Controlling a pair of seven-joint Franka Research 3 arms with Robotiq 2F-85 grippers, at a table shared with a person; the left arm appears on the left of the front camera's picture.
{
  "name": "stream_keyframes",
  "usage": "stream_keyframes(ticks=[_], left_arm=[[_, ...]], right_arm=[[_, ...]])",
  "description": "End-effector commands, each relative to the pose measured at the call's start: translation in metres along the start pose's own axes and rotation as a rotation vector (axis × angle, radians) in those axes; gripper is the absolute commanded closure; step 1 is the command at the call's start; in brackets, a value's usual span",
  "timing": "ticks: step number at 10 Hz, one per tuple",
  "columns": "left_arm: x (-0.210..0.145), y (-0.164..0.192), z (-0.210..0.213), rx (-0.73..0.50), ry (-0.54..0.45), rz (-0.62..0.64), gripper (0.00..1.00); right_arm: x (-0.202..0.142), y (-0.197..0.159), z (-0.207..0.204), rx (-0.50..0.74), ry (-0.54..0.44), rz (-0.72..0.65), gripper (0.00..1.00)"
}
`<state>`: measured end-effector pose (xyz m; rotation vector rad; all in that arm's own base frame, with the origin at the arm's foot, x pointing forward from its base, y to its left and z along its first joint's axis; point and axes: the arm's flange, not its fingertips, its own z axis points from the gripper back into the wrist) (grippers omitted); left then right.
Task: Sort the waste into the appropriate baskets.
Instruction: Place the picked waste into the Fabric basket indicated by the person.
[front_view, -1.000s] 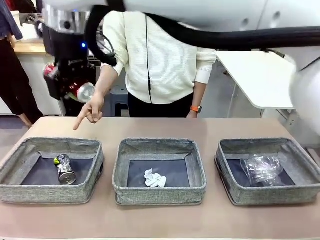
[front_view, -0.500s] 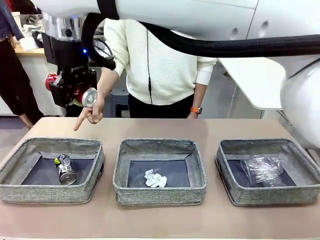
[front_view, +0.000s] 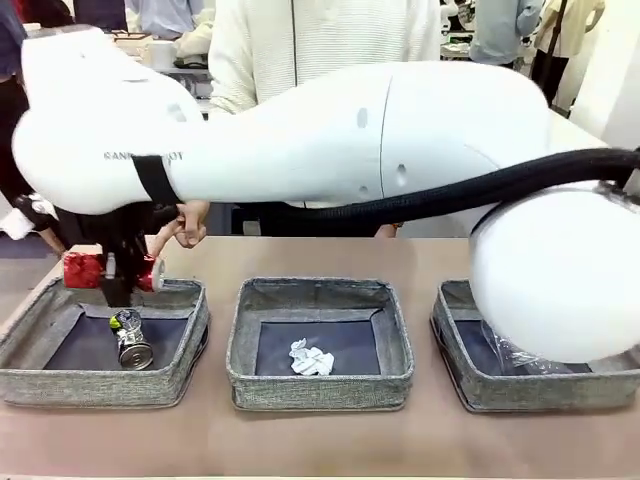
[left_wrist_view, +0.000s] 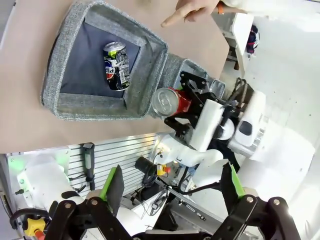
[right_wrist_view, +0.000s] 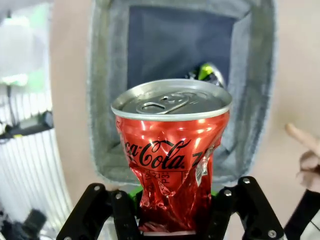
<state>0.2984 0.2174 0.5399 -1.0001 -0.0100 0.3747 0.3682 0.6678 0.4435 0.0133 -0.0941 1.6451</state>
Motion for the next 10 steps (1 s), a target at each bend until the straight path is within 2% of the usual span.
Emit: stream_keyframes(ticks=[1, 4, 5, 6, 8, 9, 10], left_arm=[[-0.0036, 0.0003, -0.0022, -0.001, -0.01, -0.005, 0.0], [-0.0036, 0.0003, -0.0022, -0.001, -0.01, -0.005, 0.0], [-0.0036, 0.0003, -0.0022, -0.001, -0.01, -0.005, 0.0], [-0.0036, 0.0003, -0.0022, -0.001, -0.01, -0.005, 0.0], [-0.0036, 0.0003, -0.0022, -0.001, -0.01, -0.005, 0.0], [-0.0036, 0.0003, -0.0022, -0.001, -0.01, -0.005, 0.0], [-0.0036, 0.0003, -0.0022, -0.001, -0.01, -0.005, 0.0]], right_arm=[[0.0138, -0.0142, 0.0165, -0.055, 0.031, 0.018, 1.0], [0.0109, -0.0165, 0.016, -0.043, 0.018, 0.003, 1.0], [0.0111, -0.017, 0.0151, -0.032, 0.01, -0.011, 0.79], [0.0097, -0.0175, 0.0157, -0.039, -0.011, -0.013, 0.41], [0.0088, -0.0167, 0.0158, -0.031, -0.022, -0.012, 0.0], [0.0088, -0.0171, 0.016, -0.022, -0.024, -0.008, 0.0], [0.0072, -0.0182, 0.0172, 0.008, -0.085, 0.004, 0.0]])
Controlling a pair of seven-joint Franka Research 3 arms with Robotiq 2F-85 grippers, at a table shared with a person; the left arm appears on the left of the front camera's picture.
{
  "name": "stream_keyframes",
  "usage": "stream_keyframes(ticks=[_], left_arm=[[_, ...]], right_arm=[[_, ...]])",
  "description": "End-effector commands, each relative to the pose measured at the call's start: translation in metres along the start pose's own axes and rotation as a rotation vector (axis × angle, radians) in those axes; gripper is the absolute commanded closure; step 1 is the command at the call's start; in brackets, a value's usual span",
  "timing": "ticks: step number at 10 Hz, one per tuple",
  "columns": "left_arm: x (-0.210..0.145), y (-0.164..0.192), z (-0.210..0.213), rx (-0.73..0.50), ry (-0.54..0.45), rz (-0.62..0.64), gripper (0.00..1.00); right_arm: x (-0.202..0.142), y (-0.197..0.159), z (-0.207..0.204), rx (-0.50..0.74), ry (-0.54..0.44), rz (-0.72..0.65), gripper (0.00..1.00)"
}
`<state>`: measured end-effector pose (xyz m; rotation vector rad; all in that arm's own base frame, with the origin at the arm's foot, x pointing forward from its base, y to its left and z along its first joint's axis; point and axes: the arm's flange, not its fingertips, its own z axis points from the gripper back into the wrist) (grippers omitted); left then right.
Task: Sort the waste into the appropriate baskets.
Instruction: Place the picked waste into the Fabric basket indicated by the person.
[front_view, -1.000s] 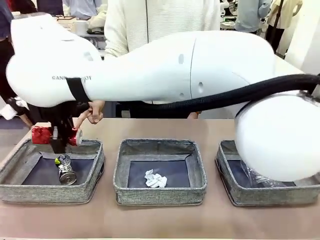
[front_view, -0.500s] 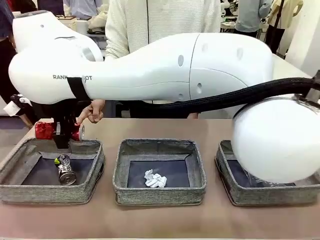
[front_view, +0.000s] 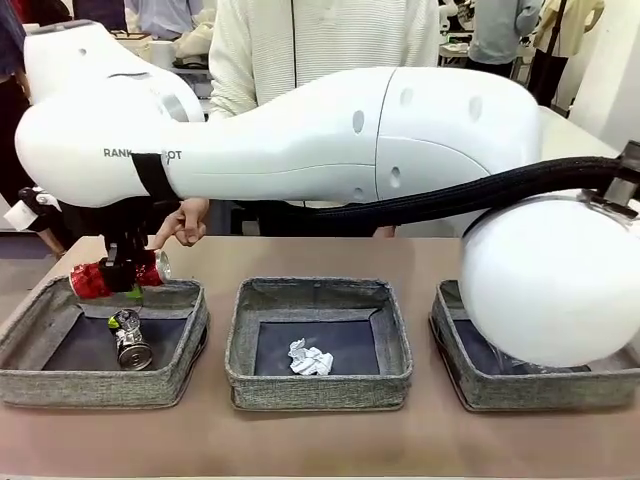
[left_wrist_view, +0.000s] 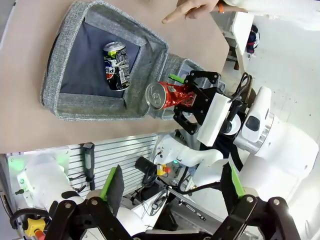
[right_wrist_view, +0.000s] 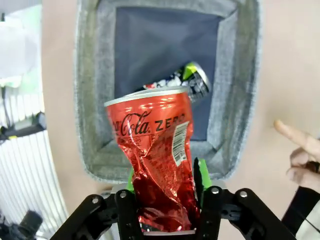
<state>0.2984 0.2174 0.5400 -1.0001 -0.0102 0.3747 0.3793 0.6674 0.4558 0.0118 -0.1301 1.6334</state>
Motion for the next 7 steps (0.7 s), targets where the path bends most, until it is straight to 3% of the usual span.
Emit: stream_keyframes(ticks=[1, 2, 4, 7], left_arm=[[-0.004, 0.0, -0.002, -0.001, -0.01, -0.005, 0.0], [-0.004, 0.0, -0.002, -0.001, -0.01, -0.005, 0.0], [-0.004, 0.0, -0.002, -0.001, -0.01, -0.005, 0.0], [-0.004, 0.0, -0.002, -0.001, -0.01, -0.005, 0.0]], right_arm=[[0.006, -0.007, 0.006, 0.045, -0.088, 0.011, 0.1], [0.007, -0.007, 0.006, 0.048, -0.085, 0.013, 0.0], [0.004, -0.008, 0.008, 0.095, -0.17, 0.028, 0.0], [-0.007, -0.009, 0.015, 0.091, -0.16, -0.041, 0.0]])
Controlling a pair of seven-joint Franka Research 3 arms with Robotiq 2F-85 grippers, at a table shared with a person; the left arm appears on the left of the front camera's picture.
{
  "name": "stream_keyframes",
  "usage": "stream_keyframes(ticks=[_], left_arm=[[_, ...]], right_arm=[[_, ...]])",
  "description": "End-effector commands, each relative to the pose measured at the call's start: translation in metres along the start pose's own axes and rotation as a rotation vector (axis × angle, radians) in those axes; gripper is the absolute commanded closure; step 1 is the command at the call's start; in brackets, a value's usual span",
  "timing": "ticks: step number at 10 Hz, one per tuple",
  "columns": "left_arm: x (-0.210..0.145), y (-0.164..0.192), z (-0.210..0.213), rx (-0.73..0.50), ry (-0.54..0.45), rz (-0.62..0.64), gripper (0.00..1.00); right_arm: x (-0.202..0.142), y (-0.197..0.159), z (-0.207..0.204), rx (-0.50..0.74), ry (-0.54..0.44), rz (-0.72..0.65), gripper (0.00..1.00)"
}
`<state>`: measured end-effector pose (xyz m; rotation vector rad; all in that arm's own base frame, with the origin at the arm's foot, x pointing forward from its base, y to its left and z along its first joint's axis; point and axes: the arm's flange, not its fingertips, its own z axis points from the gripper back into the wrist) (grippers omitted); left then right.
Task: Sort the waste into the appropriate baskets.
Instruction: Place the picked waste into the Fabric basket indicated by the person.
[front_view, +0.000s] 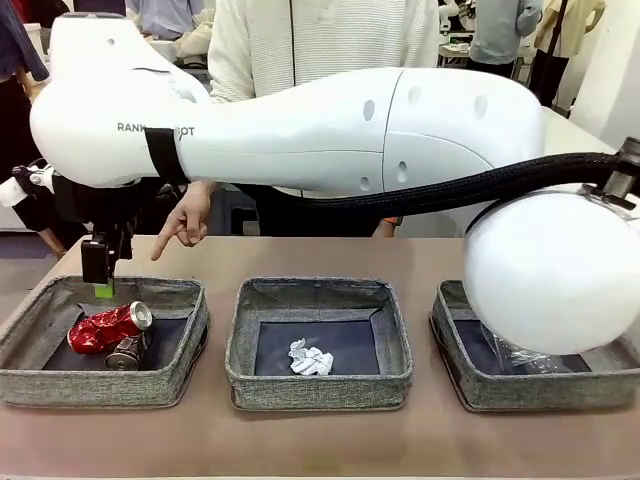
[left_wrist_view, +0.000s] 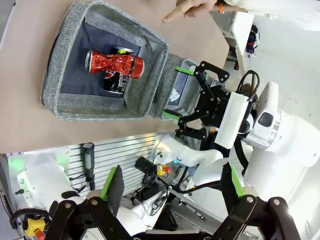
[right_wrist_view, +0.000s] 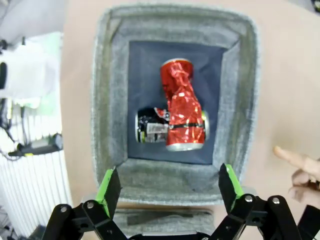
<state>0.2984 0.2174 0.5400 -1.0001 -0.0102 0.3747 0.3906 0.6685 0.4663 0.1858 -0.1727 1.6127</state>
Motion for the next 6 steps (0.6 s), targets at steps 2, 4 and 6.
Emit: stream_keyframes(ticks=[2, 4, 6], left_arm=[[-0.004, 0.0, -0.002, -0.001, -0.01, -0.005, 0.0], [-0.004, 0.0, -0.002, -0.001, -0.01, -0.005, 0.0], [-0.004, 0.0, -0.002, -0.001, -0.01, -0.005, 0.0]], right_arm=[[-0.036, 0.014, 0.048, 0.048, -0.007, -0.178, 0.0], [-0.104, 0.055, 0.101, 0.002, -0.059, -0.371, 0.0], [-0.177, 0.097, 0.115, 0.052, -0.059, -0.54, 0.0]])
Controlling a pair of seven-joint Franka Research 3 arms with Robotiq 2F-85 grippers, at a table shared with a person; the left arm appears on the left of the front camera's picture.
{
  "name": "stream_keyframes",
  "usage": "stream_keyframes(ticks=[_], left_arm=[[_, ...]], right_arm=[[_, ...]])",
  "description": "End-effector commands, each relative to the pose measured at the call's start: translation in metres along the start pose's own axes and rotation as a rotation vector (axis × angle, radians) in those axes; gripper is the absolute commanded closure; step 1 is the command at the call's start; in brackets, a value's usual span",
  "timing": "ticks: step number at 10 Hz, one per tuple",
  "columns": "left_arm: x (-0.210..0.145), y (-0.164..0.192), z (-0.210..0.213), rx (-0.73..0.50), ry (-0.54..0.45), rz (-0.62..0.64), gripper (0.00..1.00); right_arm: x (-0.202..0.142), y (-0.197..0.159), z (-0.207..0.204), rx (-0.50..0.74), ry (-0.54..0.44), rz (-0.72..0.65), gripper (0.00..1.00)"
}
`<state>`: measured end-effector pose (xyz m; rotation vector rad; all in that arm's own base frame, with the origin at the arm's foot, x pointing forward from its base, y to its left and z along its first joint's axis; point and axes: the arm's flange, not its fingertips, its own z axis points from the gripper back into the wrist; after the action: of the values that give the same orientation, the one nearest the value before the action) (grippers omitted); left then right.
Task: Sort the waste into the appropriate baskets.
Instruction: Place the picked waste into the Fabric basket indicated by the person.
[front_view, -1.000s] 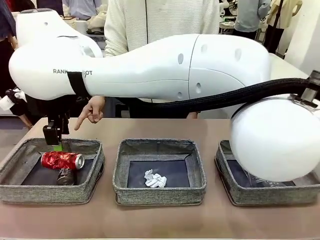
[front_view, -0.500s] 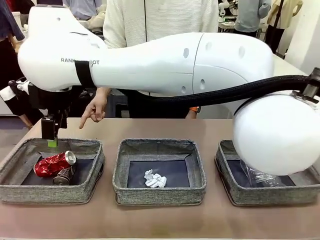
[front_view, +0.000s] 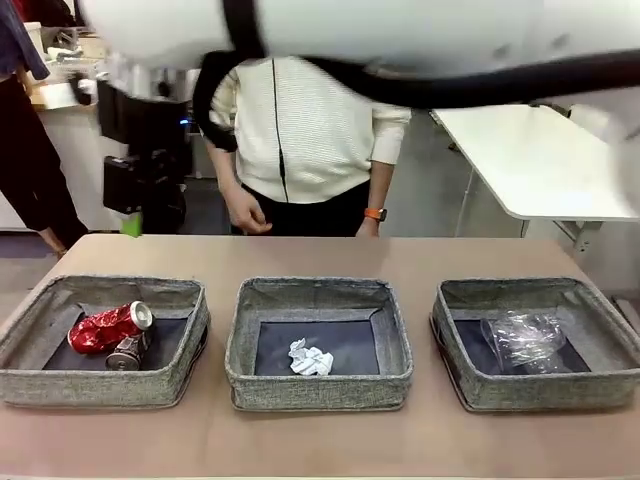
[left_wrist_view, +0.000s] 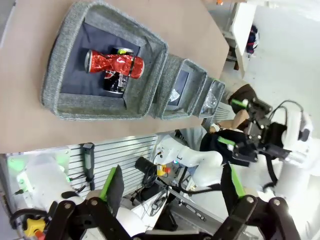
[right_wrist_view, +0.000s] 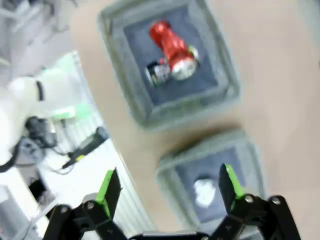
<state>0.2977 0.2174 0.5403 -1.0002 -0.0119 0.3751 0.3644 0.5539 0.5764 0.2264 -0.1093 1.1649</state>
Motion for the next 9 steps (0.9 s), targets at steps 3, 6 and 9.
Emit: stream_keyframes(ticks=[3, 6, 9], left_arm=[[-0.003, 0.0, -0.003, -0.001, -0.008, -0.004, 0.0], [-0.003, 0.0, -0.003, -0.001, -0.008, -0.004, 0.0], [-0.009, -0.009, -0.01, -0.078, 0.104, -0.075, 0.0]], right_arm=[[-0.213, 0.002, -0.007, 0.212, -0.108, -0.506, 0.0], [-0.128, -0.013, 0.024, 0.169, -0.029, -0.395, 0.0], [-0.181, -0.024, 0.015, 0.247, -0.032, -0.558, 0.0]])
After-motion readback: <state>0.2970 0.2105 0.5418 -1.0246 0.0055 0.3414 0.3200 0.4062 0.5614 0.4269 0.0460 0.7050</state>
